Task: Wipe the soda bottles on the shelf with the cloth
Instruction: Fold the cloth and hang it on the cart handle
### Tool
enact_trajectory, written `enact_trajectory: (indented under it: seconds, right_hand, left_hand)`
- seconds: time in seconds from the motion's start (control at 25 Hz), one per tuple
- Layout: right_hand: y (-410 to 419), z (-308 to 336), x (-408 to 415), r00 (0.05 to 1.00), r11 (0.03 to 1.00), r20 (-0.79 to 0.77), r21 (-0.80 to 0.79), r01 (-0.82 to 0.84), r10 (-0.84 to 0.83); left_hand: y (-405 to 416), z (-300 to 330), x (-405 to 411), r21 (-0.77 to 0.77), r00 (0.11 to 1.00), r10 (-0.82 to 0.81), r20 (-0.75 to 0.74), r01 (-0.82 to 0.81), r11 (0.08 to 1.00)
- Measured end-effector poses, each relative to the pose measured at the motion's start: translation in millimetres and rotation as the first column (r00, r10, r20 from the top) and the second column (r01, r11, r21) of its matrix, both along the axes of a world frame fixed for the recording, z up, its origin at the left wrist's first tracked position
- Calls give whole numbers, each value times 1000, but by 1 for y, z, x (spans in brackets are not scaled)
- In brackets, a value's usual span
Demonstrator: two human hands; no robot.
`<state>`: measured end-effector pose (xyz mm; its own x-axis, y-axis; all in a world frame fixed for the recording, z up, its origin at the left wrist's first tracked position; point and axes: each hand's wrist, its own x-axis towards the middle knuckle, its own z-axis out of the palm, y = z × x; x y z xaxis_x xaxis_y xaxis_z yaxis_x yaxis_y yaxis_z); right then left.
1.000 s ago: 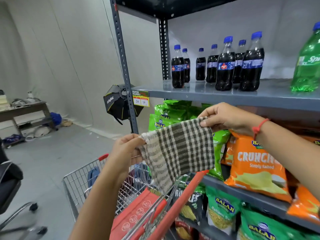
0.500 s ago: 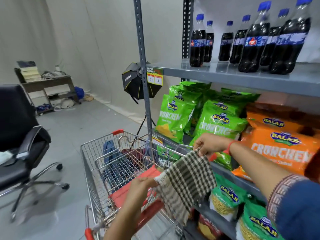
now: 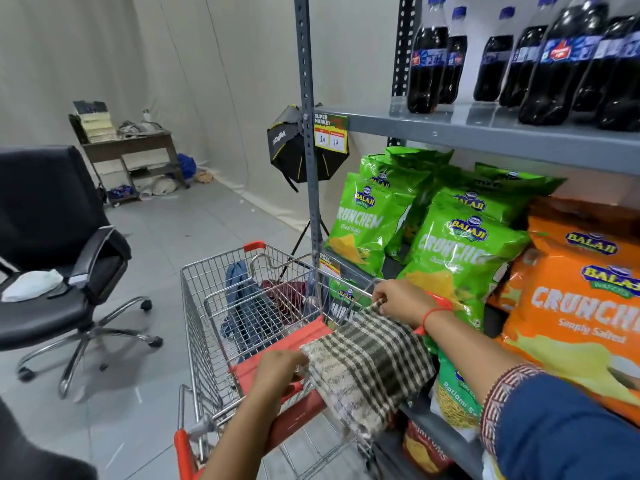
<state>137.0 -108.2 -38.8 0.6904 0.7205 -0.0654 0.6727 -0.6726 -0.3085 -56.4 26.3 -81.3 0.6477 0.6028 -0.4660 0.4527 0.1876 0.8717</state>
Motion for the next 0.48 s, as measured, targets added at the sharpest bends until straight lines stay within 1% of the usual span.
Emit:
enact_trajectory:
  seconds: [0.08, 0.12, 0.16, 0.2, 0.24, 0.28, 0.32, 0.36, 0.4, 0.44, 0.48]
  right_hand:
    - [-3, -7, -5, 996, 999, 79, -16, -32, 33]
    - [-4, -10, -8, 989, 998, 133, -29, -62, 65]
    - [-6, -11, -9, 978, 995, 189, -37, -88, 94]
    - [-9, -9, -11, 969, 993, 220, -34, -109, 114]
    - [-14, -5, -11, 971, 991, 194, -32, -133, 137]
    - [-18, -1, -10, 979, 985, 115, -48, -164, 169]
    - [-24, 3, -10, 977, 972, 10, -101, -212, 214]
    - [-29, 7, -10, 962, 942, -76, -195, -274, 264]
    - [-33, 7, -10, 945, 891, -103, -314, -328, 311]
    - [-36, 6, -11, 932, 837, -72, -419, -352, 356]
    - [-39, -1, -13, 920, 810, -2, -474, -346, 392]
  left_hand:
    - [-2, -2, 0, 87, 993, -90, -73, 96, 992]
    - [-3, 0, -1, 182, 987, -117, -112, 136, 974]
    - [-5, 3, -2, 324, 982, -116, -152, 160, 932]
    - [-7, 6, -4, 503, 979, -81, -185, 165, 848]
    - [-10, 9, -6, 661, 983, -46, -178, 154, 734]
    - [-15, 14, -7, 741, 986, -71, -152, 161, 652]
    - [-20, 17, -8, 756, 971, -164, -174, 239, 610]
    - [-28, 20, -6, 721, 923, -284, -261, 382, 579]
    - [-37, 18, -4, 661, 845, -385, -372, 532, 530]
    - [-45, 15, -1, 605, 763, -428, -485, 645, 466]
    - [-51, 11, 1, 591, 719, -409, -562, 695, 409]
